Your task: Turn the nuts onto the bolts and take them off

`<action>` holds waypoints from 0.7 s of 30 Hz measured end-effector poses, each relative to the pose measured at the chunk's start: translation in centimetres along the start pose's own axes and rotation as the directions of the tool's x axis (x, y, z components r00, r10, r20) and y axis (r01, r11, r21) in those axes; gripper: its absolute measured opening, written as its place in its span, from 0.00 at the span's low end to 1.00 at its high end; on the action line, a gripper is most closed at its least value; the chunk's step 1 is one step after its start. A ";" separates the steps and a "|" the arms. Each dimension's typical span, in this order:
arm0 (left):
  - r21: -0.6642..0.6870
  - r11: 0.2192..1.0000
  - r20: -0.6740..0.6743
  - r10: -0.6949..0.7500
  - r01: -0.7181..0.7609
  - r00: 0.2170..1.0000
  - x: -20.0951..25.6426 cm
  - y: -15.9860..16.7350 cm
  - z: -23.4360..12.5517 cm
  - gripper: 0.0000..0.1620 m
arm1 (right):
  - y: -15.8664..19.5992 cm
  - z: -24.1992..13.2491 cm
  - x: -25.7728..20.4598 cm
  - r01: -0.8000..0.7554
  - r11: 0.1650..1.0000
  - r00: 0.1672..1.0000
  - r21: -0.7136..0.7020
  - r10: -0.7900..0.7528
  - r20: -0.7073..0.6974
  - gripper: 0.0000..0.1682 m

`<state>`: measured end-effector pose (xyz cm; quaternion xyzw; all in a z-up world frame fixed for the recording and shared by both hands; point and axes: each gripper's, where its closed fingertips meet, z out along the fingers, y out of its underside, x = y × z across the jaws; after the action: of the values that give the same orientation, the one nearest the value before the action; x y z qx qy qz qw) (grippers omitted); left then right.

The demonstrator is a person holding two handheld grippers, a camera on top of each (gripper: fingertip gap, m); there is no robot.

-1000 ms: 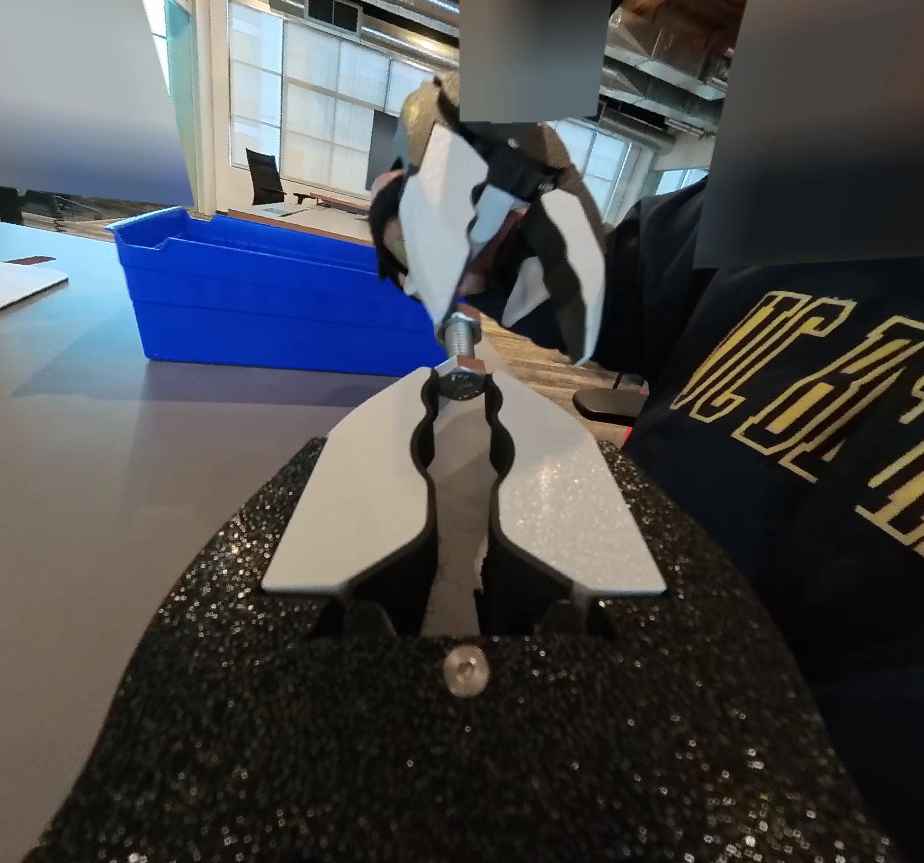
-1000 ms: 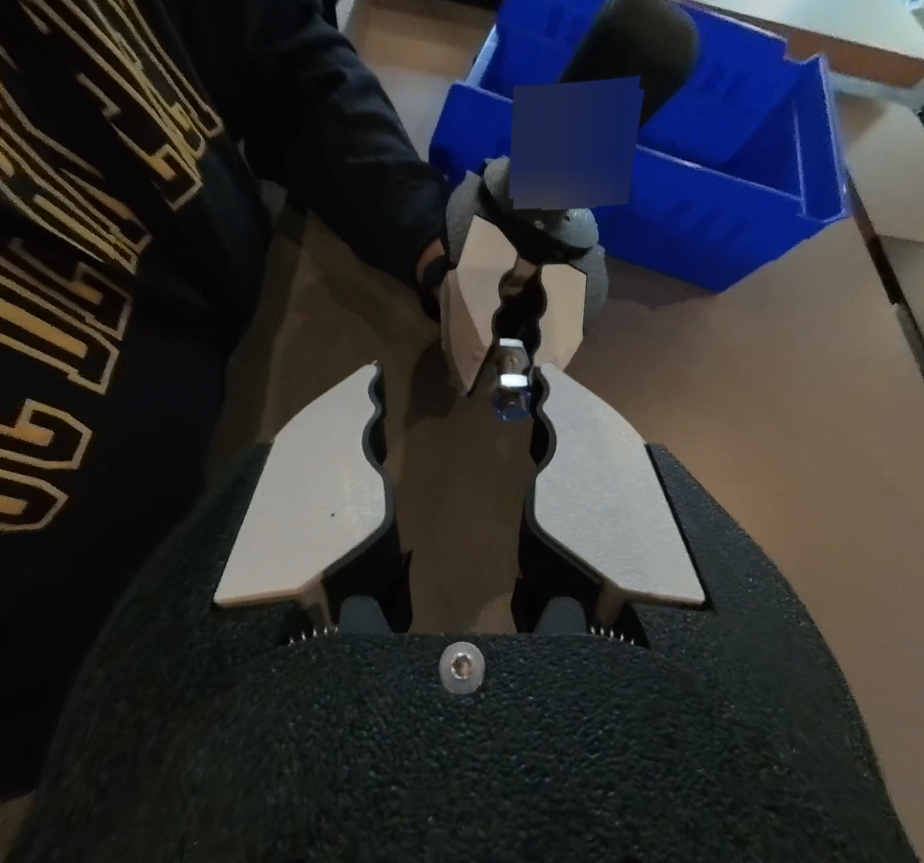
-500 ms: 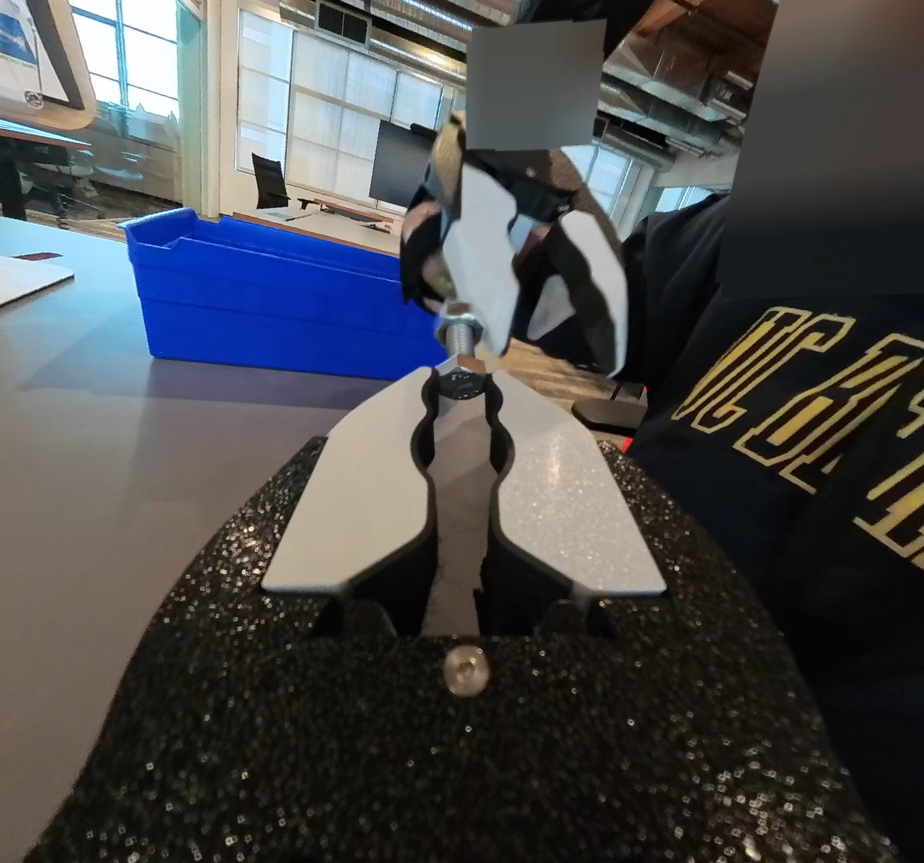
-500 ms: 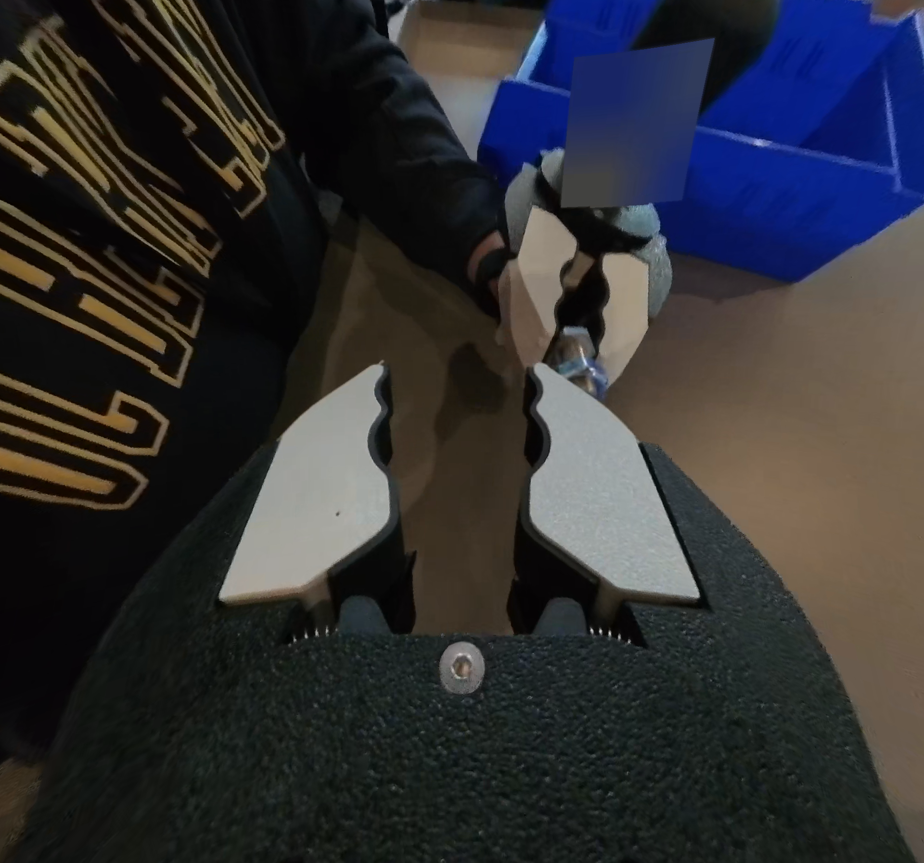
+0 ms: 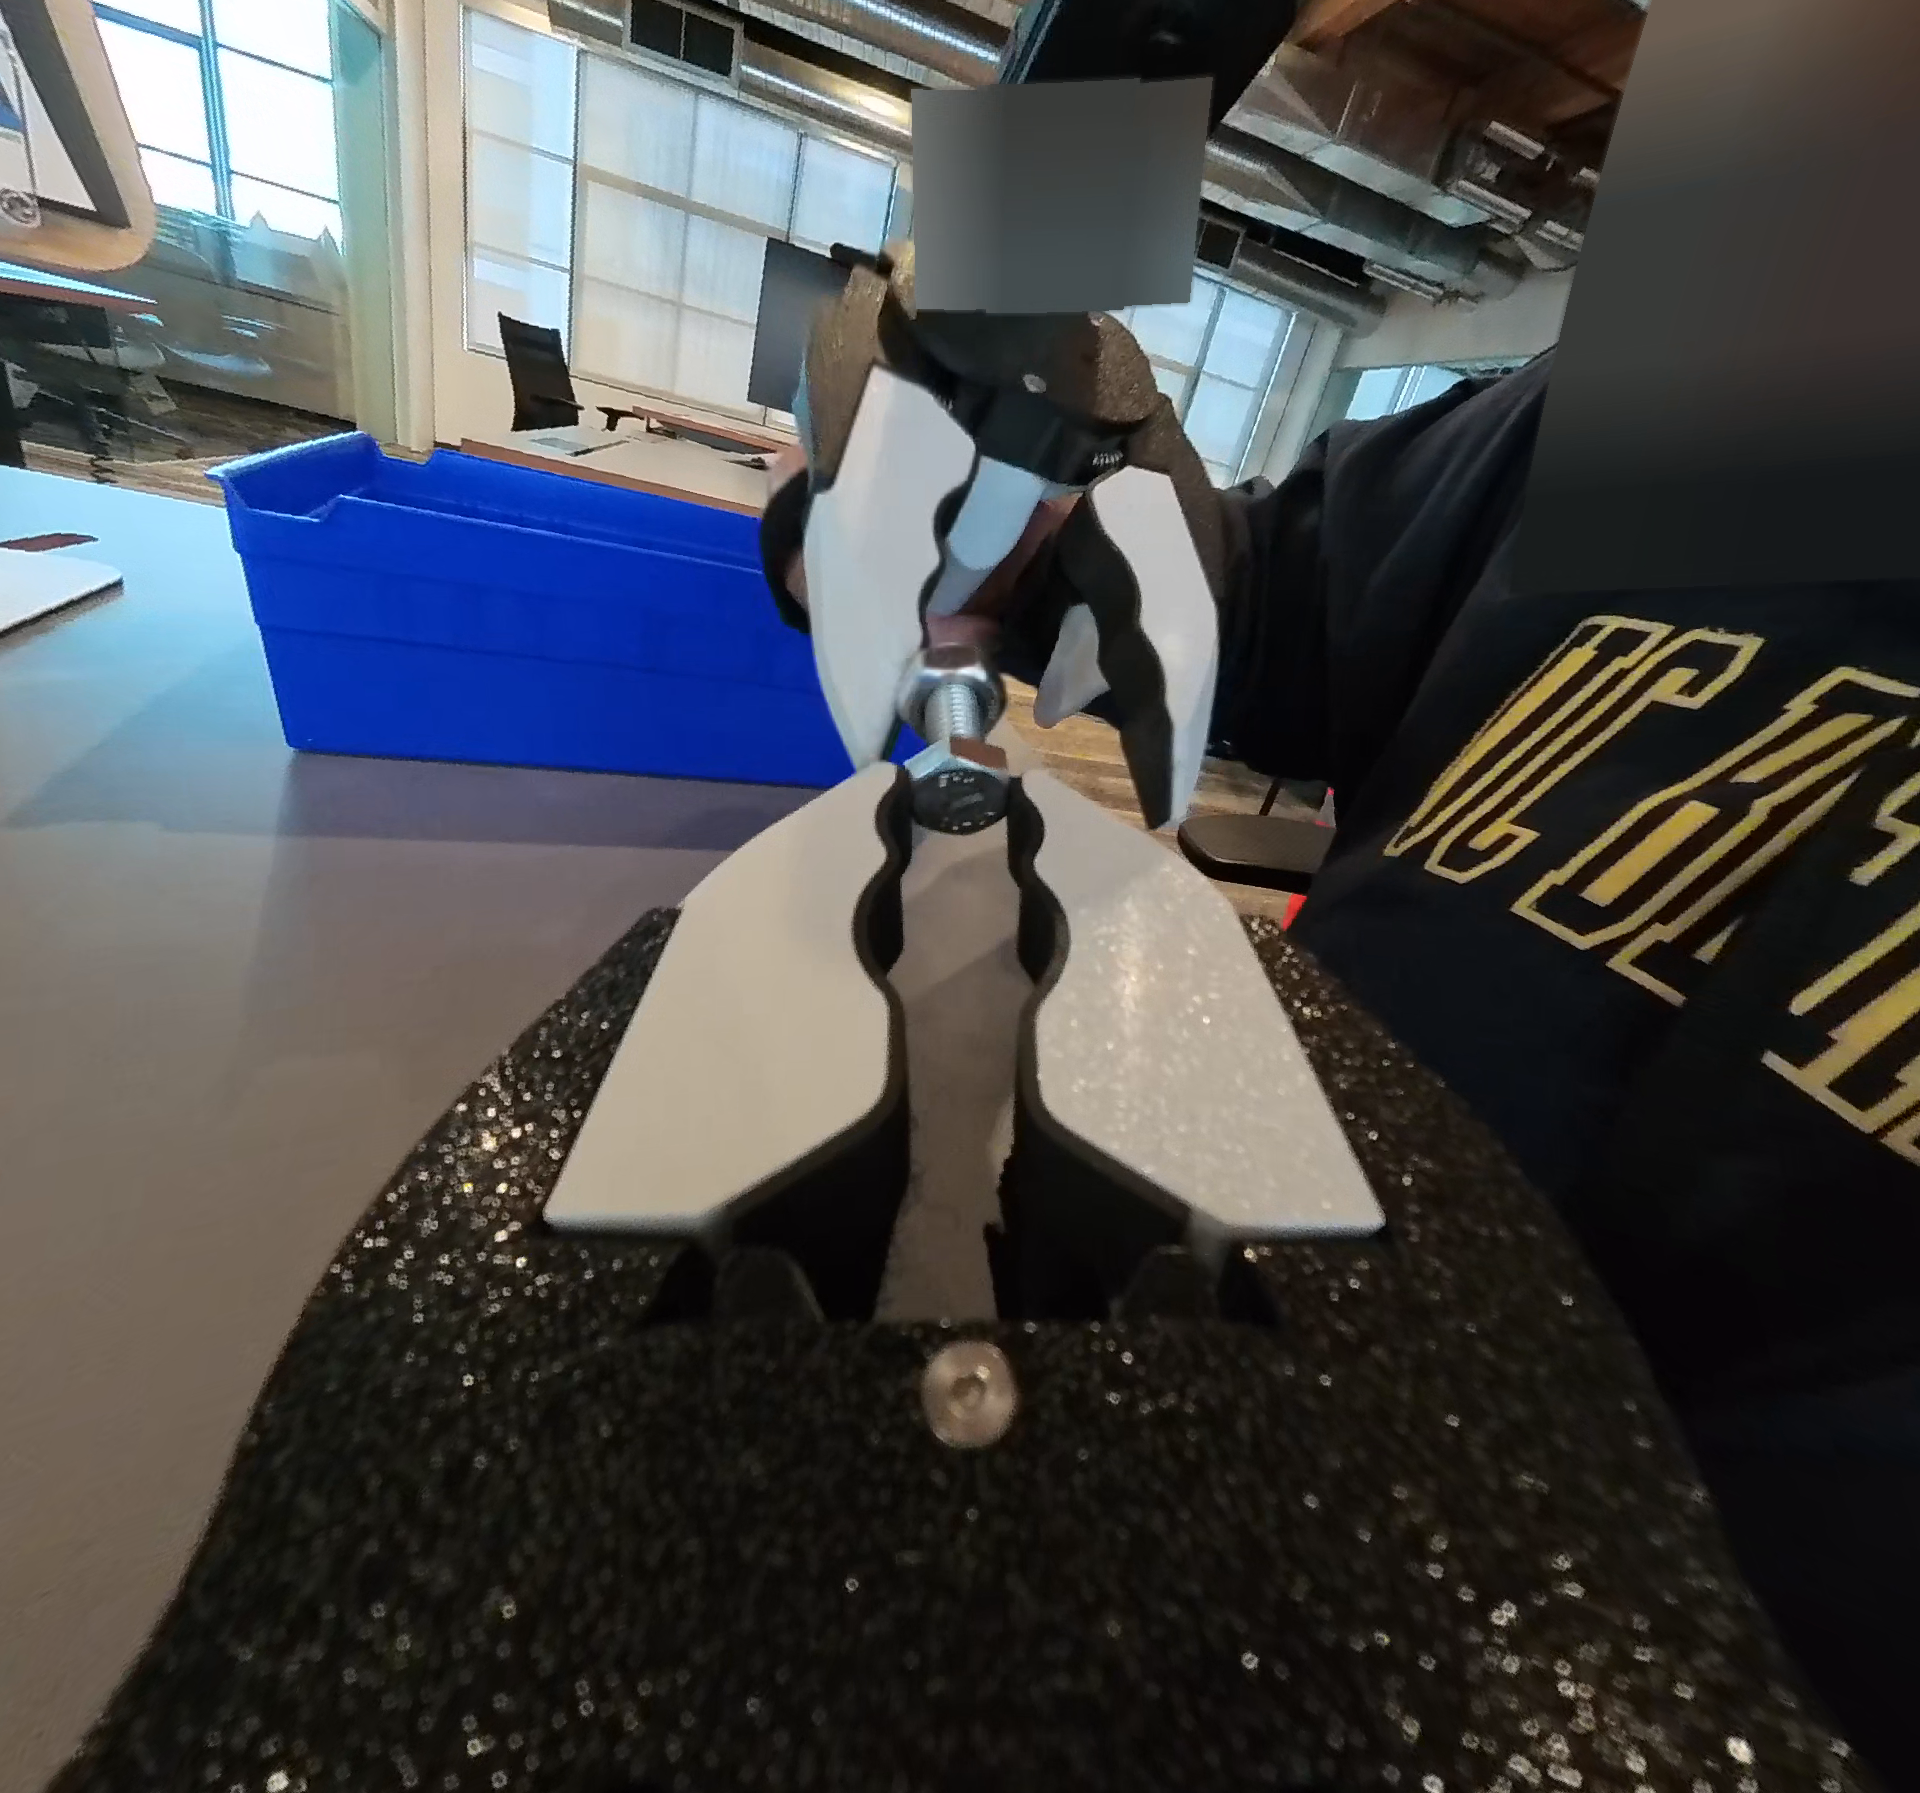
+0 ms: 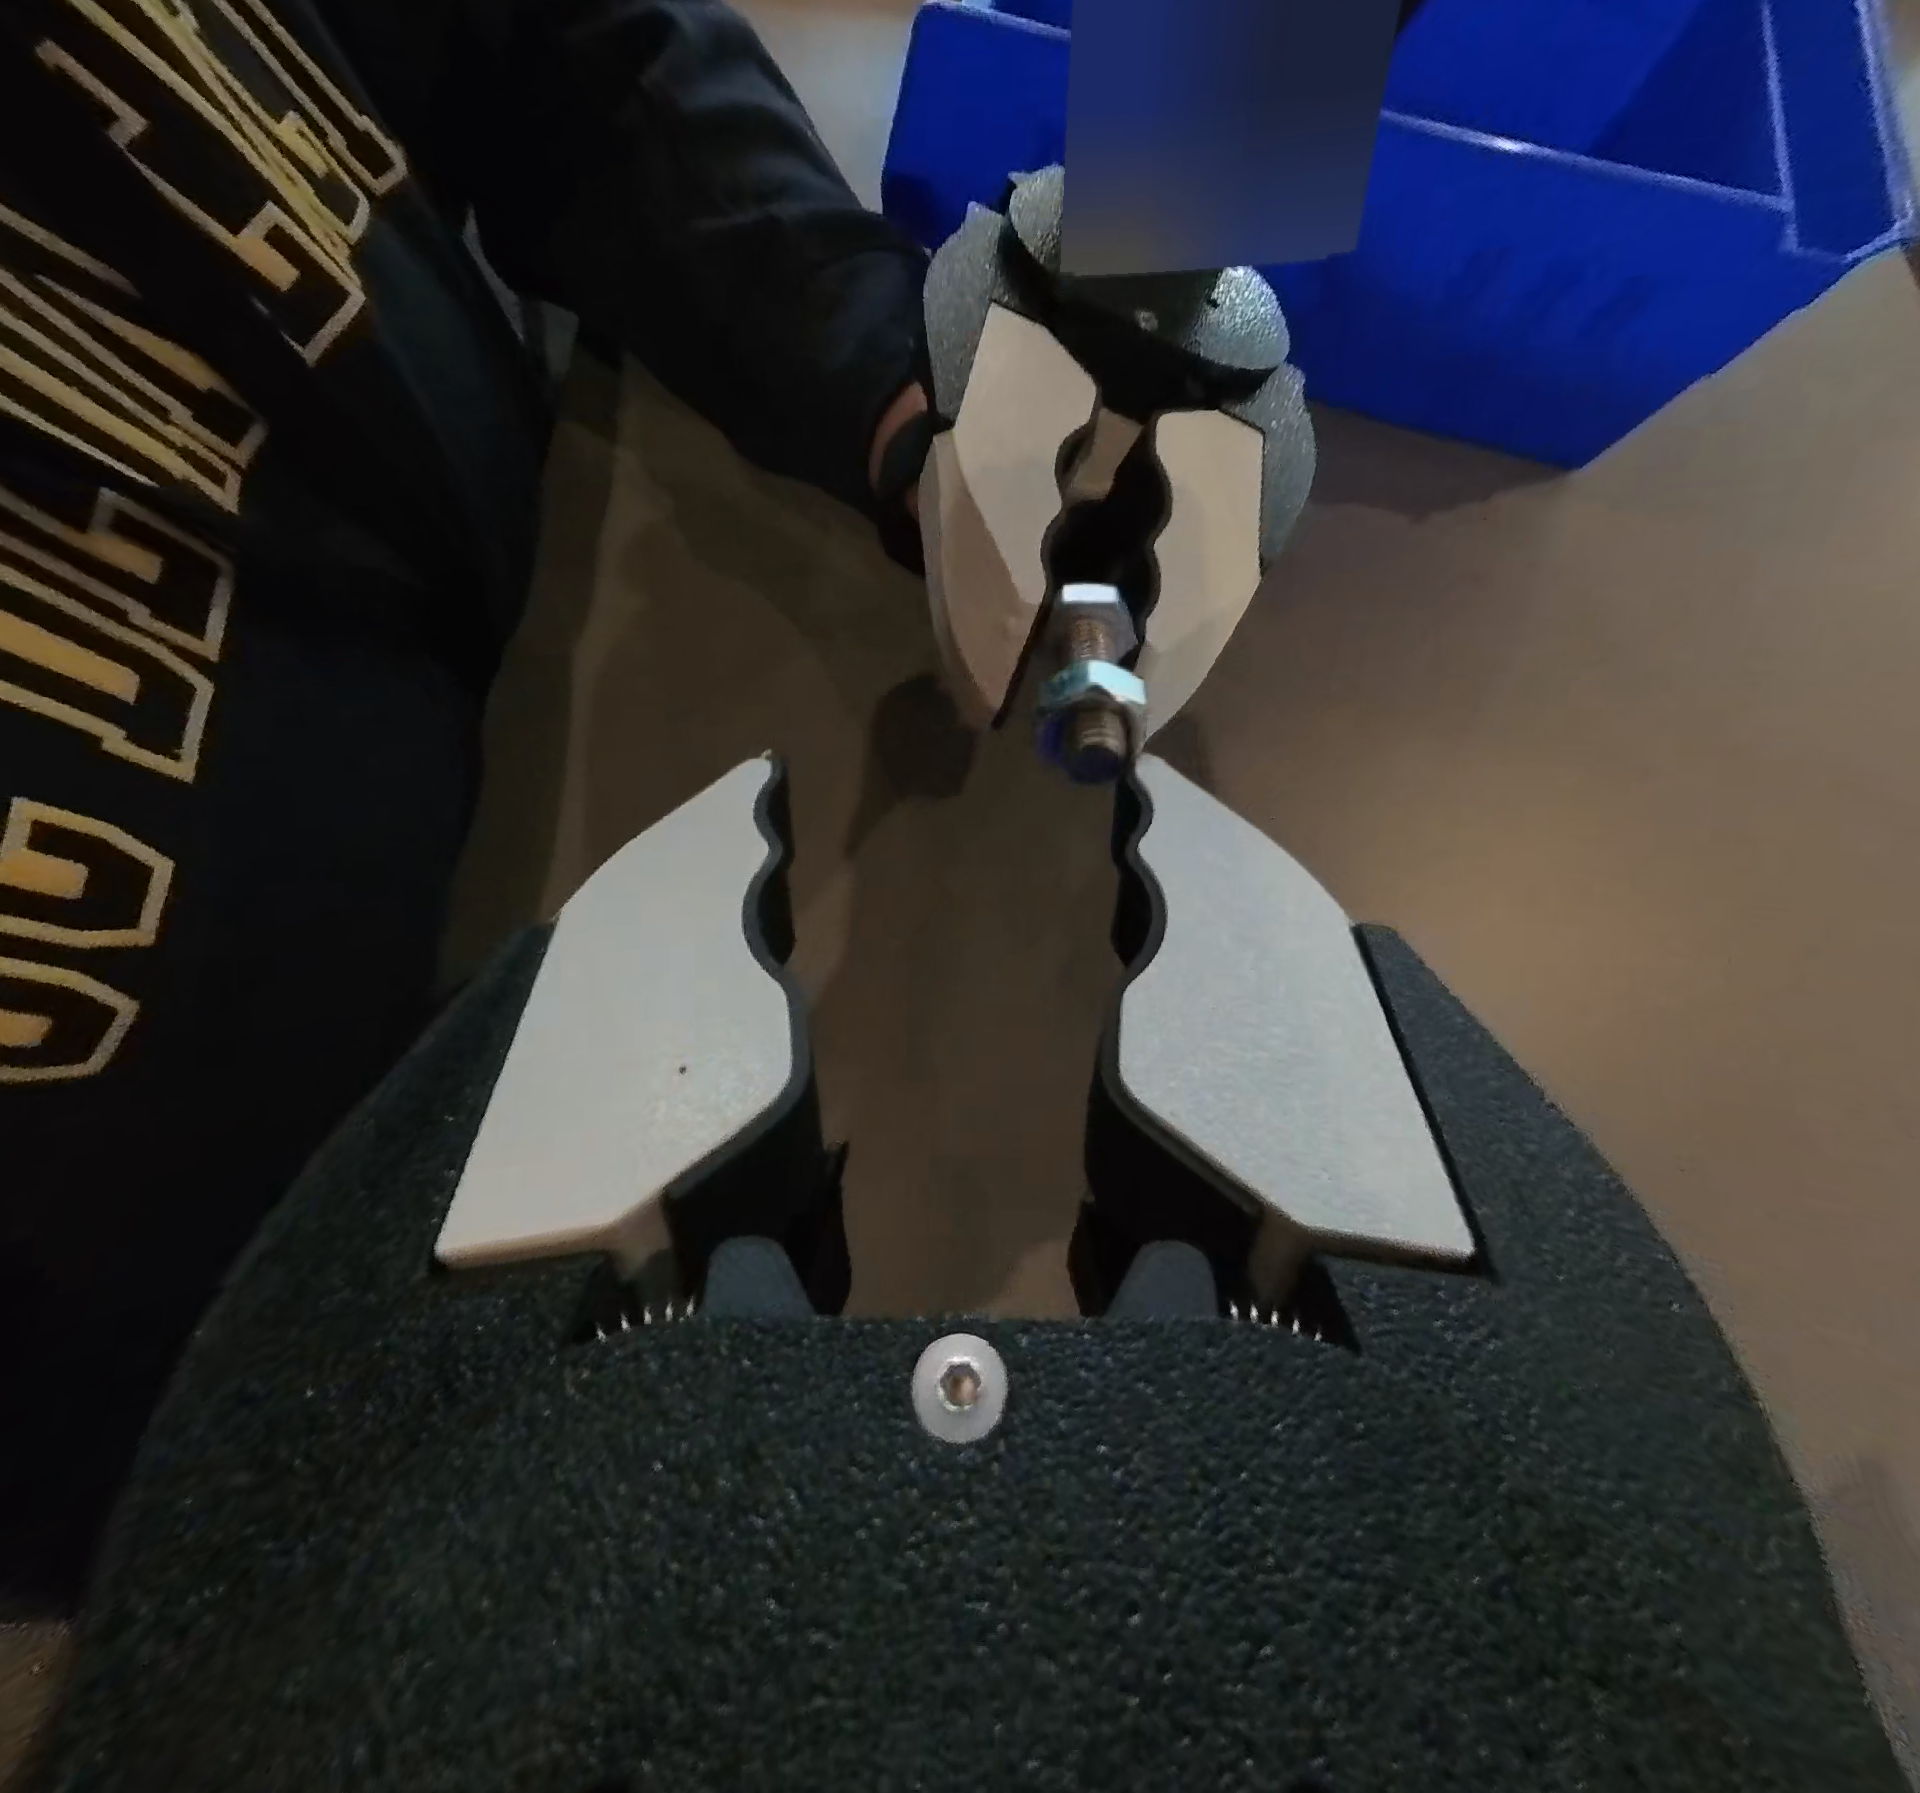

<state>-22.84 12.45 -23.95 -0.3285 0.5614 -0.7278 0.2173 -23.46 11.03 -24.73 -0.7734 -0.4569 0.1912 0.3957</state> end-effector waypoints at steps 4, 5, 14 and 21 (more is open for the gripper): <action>0.000 1.000 -0.007 0.001 -0.001 1.000 0.1 0.0 0.0 0.10 | 0.1 -0.1 -0.3 -0.010 1.000 1.000 0.000 0.010 0.015 0.36; 0.001 1.000 -0.009 0.003 -0.003 1.000 0.1 0.0 0.0 0.10 | 0.0 -0.1 -0.4 -0.010 1.000 1.000 0.001 0.010 0.019 0.36; 0.021 1.000 -0.003 -0.015 0.015 1.000 -0.1 -0.2 -0.1 0.10 | 0.5 -0.4 1.0 -0.038 0.998 0.997 -0.058 0.034 -0.070 0.29; -0.014 1.000 -0.011 0.011 -0.011 1.000 0.3 0.2 0.2 0.10 | -1.0 -0.4 1.4 0.098 0.994 0.982 -0.047 -0.104 -0.157 0.17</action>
<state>-22.88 12.09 -24.04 -0.3230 0.5693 -0.7246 0.2158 -23.07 12.38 -23.61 -0.7694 -0.4663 0.0997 0.4249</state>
